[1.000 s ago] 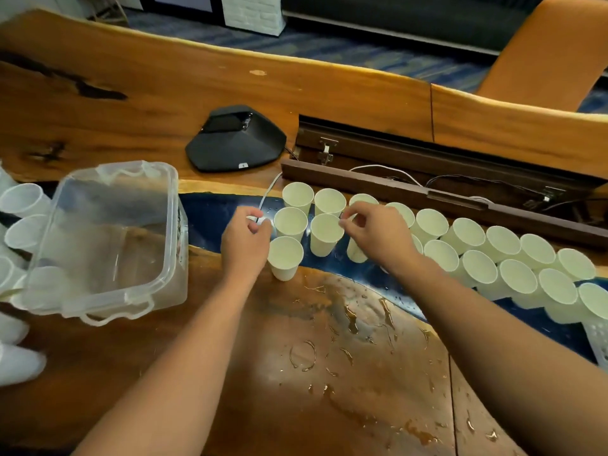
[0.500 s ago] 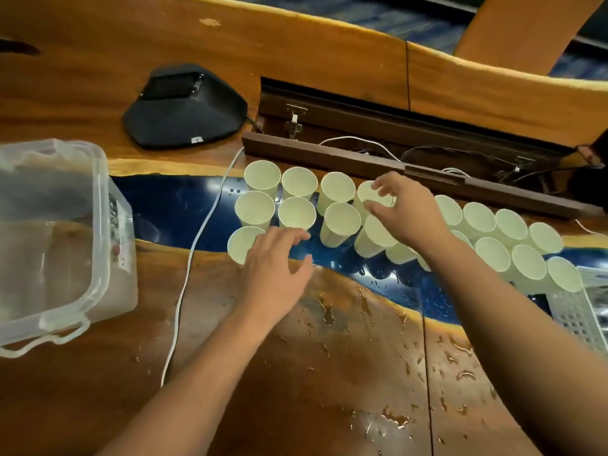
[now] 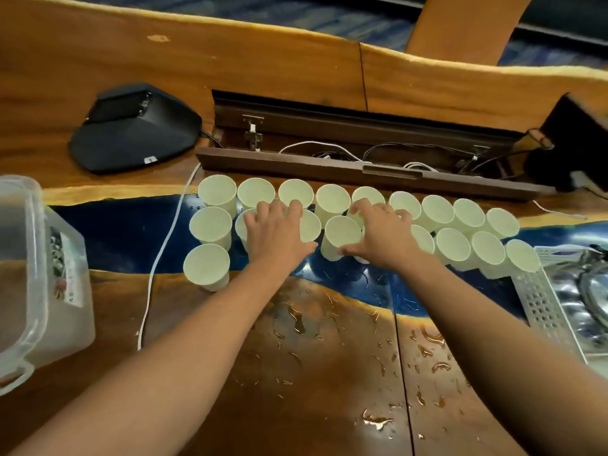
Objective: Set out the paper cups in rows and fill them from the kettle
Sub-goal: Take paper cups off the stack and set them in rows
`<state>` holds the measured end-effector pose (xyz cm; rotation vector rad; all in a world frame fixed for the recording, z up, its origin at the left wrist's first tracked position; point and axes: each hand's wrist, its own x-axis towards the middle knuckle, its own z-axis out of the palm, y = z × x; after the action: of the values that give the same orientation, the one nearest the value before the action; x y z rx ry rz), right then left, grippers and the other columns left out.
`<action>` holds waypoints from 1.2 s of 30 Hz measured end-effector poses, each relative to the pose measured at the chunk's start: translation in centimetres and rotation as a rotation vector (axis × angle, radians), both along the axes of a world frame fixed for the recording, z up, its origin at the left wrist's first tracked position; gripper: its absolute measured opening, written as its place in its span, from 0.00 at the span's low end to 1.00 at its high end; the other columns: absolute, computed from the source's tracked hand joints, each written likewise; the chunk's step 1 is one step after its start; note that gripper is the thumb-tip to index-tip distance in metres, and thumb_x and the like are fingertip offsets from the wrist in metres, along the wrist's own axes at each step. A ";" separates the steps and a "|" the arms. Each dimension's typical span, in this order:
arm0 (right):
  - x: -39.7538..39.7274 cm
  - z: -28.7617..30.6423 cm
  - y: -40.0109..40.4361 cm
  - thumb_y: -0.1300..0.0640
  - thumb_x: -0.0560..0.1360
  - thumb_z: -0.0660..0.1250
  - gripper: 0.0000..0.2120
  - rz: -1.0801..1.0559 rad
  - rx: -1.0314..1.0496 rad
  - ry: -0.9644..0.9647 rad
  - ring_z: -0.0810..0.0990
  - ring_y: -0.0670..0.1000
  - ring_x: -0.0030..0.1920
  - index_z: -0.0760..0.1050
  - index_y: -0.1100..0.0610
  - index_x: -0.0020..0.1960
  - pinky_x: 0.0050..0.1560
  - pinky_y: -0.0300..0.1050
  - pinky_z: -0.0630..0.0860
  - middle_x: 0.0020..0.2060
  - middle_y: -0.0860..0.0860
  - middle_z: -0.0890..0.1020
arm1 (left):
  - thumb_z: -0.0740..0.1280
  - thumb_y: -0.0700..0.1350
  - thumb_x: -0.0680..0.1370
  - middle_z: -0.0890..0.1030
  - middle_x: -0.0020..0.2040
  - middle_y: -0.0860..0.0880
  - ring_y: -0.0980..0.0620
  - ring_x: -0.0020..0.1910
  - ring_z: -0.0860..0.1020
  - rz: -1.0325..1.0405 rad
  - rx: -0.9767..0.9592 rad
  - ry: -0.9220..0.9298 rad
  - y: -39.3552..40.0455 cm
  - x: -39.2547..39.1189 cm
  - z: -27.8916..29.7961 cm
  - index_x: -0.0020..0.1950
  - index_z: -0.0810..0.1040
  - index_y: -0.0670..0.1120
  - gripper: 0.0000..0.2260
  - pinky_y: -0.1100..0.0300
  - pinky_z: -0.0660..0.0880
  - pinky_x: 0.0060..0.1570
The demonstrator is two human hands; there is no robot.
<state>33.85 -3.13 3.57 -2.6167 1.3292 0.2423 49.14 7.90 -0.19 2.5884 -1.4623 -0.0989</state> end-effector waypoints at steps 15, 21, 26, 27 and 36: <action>0.4 -1.2 -0.8 0.37 0.66 0.75 0.34 -0.003 0.074 -0.099 0.76 0.52 0.63 0.62 0.42 0.65 0.72 0.62 0.54 0.62 0.46 0.79 | 0.72 0.67 0.67 0.77 0.65 0.48 0.46 0.61 0.73 0.036 0.054 -0.026 -0.7 0.6 -0.1 0.67 0.67 0.54 0.34 0.48 0.69 0.58; -0.9 1.0 -1.4 0.31 0.66 0.73 0.36 -0.049 0.090 -0.176 0.73 0.53 0.67 0.65 0.41 0.68 0.73 0.63 0.55 0.65 0.45 0.77 | 0.72 0.66 0.67 0.68 0.71 0.46 0.44 0.66 0.67 0.016 0.089 0.003 0.1 -0.2 1.1 0.71 0.60 0.55 0.39 0.48 0.66 0.62; -6.4 3.6 -4.6 0.35 0.72 0.69 0.24 -0.182 0.022 -0.232 0.75 0.53 0.63 0.72 0.45 0.64 0.66 0.63 0.69 0.61 0.47 0.80 | 0.70 0.60 0.72 0.69 0.69 0.49 0.47 0.66 0.66 -0.160 -0.116 0.115 -0.3 -3.7 3.1 0.71 0.62 0.57 0.31 0.49 0.64 0.64; -7.5 3.7 -5.0 0.36 0.72 0.69 0.24 -0.196 0.018 -0.212 0.76 0.53 0.61 0.73 0.46 0.63 0.65 0.63 0.71 0.60 0.48 0.80 | 0.69 0.59 0.74 0.70 0.68 0.50 0.47 0.66 0.67 -0.217 -0.129 0.120 -0.8 -4.7 3.3 0.71 0.63 0.57 0.28 0.49 0.64 0.64; -11.7 1.5 -5.7 0.33 0.64 0.75 0.43 -0.045 0.035 0.105 0.63 0.57 0.74 0.62 0.41 0.73 0.72 0.67 0.54 0.72 0.49 0.70 | 0.69 0.65 0.72 0.73 0.70 0.48 0.45 0.68 0.69 -0.336 0.042 -0.020 -6.7 -10.3 2.2 0.72 0.66 0.56 0.32 0.44 0.65 0.64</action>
<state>22.20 -8.85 5.02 -2.5740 1.4018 0.3976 38.87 1.24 2.03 2.3543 -1.9075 -0.1466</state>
